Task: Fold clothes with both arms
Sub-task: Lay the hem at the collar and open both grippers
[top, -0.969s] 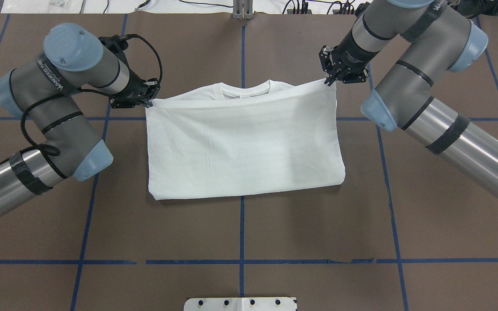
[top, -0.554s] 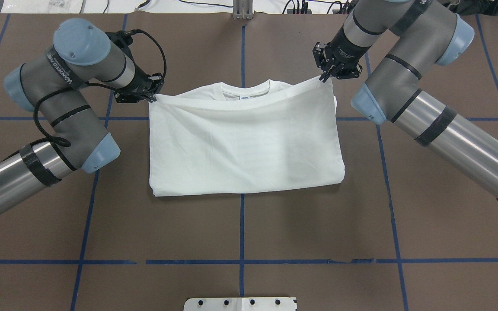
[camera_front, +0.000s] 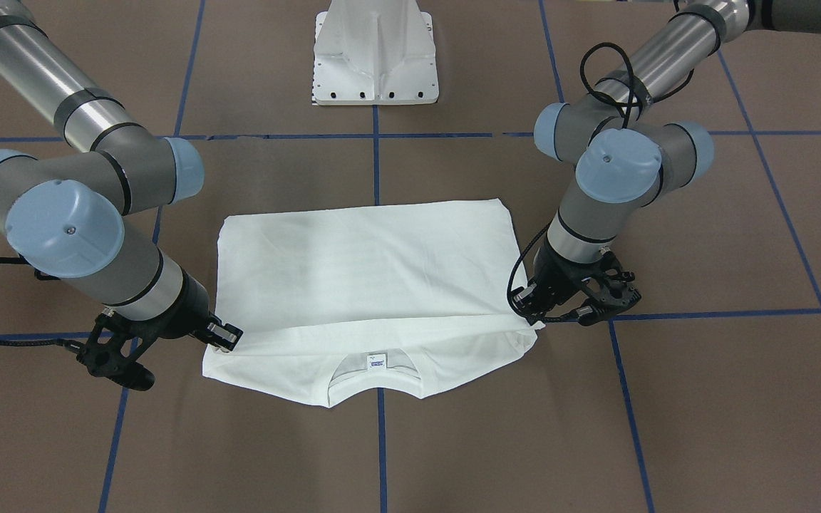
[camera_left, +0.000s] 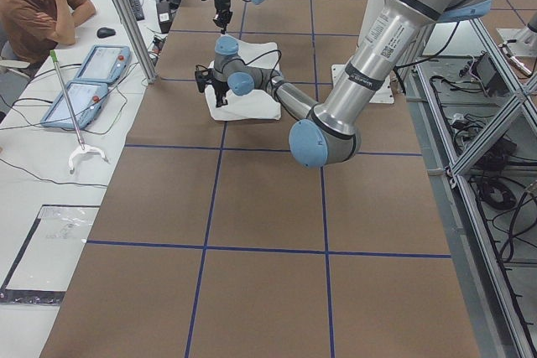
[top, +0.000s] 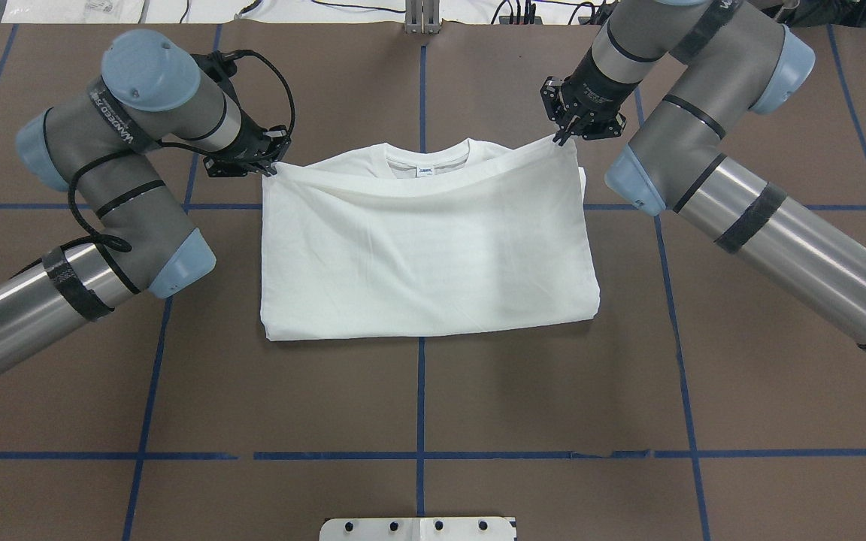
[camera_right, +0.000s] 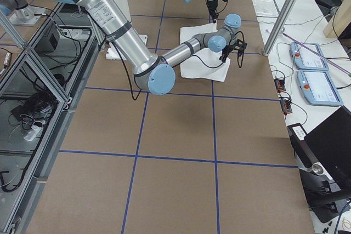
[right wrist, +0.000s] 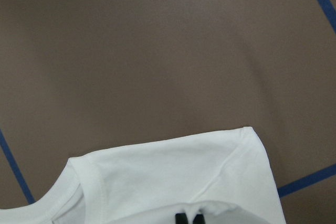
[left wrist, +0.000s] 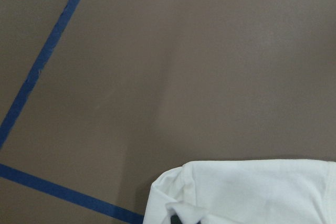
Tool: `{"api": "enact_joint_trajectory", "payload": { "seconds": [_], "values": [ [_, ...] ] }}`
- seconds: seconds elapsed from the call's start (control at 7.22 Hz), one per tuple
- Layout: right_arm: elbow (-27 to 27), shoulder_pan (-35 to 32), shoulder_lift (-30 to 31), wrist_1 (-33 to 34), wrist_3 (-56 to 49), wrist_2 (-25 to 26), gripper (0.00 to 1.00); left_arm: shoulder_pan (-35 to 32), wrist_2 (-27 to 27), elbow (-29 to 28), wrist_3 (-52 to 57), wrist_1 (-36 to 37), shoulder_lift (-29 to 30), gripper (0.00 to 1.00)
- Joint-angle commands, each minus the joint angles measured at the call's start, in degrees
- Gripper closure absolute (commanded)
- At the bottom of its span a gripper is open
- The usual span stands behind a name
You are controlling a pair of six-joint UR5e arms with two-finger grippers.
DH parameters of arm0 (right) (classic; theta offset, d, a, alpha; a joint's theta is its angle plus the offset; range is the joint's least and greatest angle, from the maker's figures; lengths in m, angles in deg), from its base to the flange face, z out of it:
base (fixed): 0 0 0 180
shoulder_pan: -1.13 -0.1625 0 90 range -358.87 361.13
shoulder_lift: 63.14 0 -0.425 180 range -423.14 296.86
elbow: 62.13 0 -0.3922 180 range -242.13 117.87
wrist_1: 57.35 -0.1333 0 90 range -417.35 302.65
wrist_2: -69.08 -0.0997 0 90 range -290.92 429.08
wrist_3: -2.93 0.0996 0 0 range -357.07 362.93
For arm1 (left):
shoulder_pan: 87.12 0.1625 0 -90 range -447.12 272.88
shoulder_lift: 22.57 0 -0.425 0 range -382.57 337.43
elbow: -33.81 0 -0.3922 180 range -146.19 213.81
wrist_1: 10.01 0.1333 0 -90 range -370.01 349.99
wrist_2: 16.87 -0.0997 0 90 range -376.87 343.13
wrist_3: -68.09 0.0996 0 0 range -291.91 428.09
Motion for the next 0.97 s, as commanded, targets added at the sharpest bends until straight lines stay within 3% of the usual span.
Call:
{"api": "enact_joint_trajectory", "payload": {
  "seconds": [0.0, 0.28, 0.42, 0.69, 0.83],
  "values": [
    [0.3, 0.3, -0.1, -0.1, 0.1, 0.0, 1.00, 0.1, -0.1, -0.6, 0.0, 0.0, 0.2, 1.00],
    [-0.3, 0.6, 0.7, -3.6, 0.6, 0.0, 0.57, 0.1, -1.2, -2.0, 0.0, -1.6, 0.4, 0.43],
    [-0.5, 0.6, 1.1, -3.8, 0.1, 0.1, 0.01, 0.1, -1.3, -2.0, 0.0, -1.7, 0.3, 0.26],
    [0.4, 0.1, 2.3, -4.1, -4.8, -0.7, 0.00, -0.1, -1.3, -1.9, 0.0, -1.6, 0.3, 0.23],
    [4.0, 0.3, 4.9, -4.0, -4.8, -0.8, 0.00, -0.2, -1.4, -1.4, 0.0, -1.3, 0.3, 0.20]
  ]
}}
